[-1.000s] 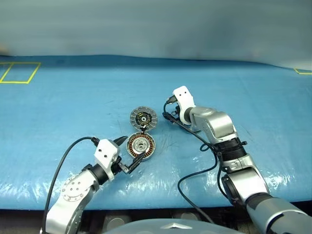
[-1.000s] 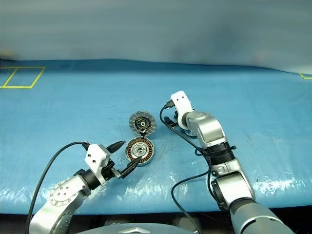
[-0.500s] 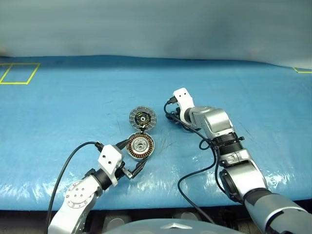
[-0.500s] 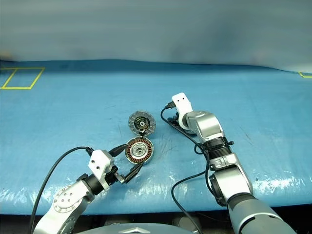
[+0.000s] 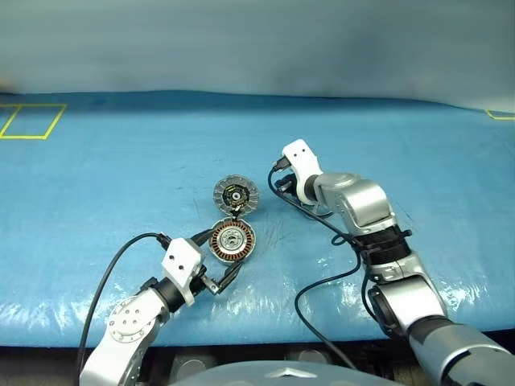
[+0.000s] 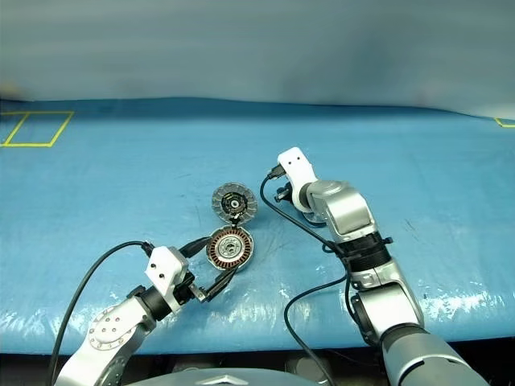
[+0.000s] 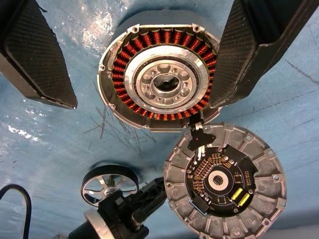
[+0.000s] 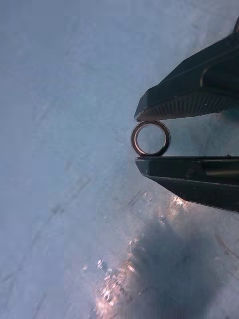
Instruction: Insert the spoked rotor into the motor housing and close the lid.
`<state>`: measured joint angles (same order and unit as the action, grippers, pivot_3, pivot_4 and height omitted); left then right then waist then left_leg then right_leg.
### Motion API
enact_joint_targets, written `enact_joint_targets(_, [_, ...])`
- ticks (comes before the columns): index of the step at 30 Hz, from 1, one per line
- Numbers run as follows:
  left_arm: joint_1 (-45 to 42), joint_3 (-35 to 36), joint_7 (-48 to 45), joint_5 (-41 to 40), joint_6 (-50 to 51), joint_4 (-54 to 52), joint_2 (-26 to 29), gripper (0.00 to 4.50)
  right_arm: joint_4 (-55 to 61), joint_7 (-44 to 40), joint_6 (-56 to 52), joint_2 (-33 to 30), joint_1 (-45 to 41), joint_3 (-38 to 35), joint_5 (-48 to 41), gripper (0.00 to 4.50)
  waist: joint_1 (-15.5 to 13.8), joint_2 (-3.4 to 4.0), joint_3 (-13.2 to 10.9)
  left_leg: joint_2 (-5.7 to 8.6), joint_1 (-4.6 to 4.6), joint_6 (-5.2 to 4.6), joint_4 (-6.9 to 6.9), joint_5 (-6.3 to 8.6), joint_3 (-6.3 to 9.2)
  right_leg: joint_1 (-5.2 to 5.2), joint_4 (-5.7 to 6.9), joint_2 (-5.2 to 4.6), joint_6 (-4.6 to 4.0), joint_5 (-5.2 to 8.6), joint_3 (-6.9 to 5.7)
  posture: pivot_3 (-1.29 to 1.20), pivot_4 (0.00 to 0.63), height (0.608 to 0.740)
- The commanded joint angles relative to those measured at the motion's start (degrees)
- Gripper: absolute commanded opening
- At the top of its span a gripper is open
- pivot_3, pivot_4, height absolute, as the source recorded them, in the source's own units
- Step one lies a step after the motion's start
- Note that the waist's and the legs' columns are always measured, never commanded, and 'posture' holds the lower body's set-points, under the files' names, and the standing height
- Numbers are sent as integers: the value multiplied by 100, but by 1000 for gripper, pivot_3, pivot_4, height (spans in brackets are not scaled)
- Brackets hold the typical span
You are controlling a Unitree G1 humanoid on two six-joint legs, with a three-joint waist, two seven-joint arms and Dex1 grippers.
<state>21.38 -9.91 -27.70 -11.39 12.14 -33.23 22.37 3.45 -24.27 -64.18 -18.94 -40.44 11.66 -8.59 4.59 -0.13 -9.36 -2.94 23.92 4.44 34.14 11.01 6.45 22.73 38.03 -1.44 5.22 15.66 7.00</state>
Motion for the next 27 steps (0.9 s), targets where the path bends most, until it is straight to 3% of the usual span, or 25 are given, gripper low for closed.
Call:
enact_joint_targets(1, [87, -49, -78, -142, -116, -44, -65, 4500, 1416, -322, -432, -592, 160, -37, -239, 657, -24, -1, 0, 0, 0, 0, 0, 0, 0, -1, -1, 0, 1, 2, 0, 0, 150, 740])
enact_joint_targets(6, [167, 11, -66, -152, -222, -33, -111, 4500, 3008, -1099, -364, -1999, 603, 530, -509, 657, -75, -1, -1, 4, 3, -1, 4, 1, 1, -3, -8, -3, 9, 10, 0, 0, 150, 740])
enact_joint_targets(9, [209, 108, -88, -138, -429, 20, -120, 4500, 3699, -1562, -144, -2361, 882, 647, -874, 657, -51, -2, -1, 0, -2, -1, 5, 1, -1, -2, -7, -2, -11, 25, 0, 0, 150, 740])
enact_joint_targets(16, [476, 292, -107, 98, -1110, 319, -32, 4500, 3753, -1401, 338, -1460, 1345, 828, -1229, 657, -46, -16, -7, 0, -5, -1, 30, 1, -3, -15, -4, -2, -10, 24, 1, 0, 150, 740])
enact_joint_targets(27, [654, 376, 28, 104, -1824, 876, -373, 4500, 2243, -848, 1298, -326, 1542, 1591, -627, 657, -70, -27, -11, 0, -1, -1, 59, 1, -3, -18, 2, -2, -9, 19, 0, 0, 150, 740])
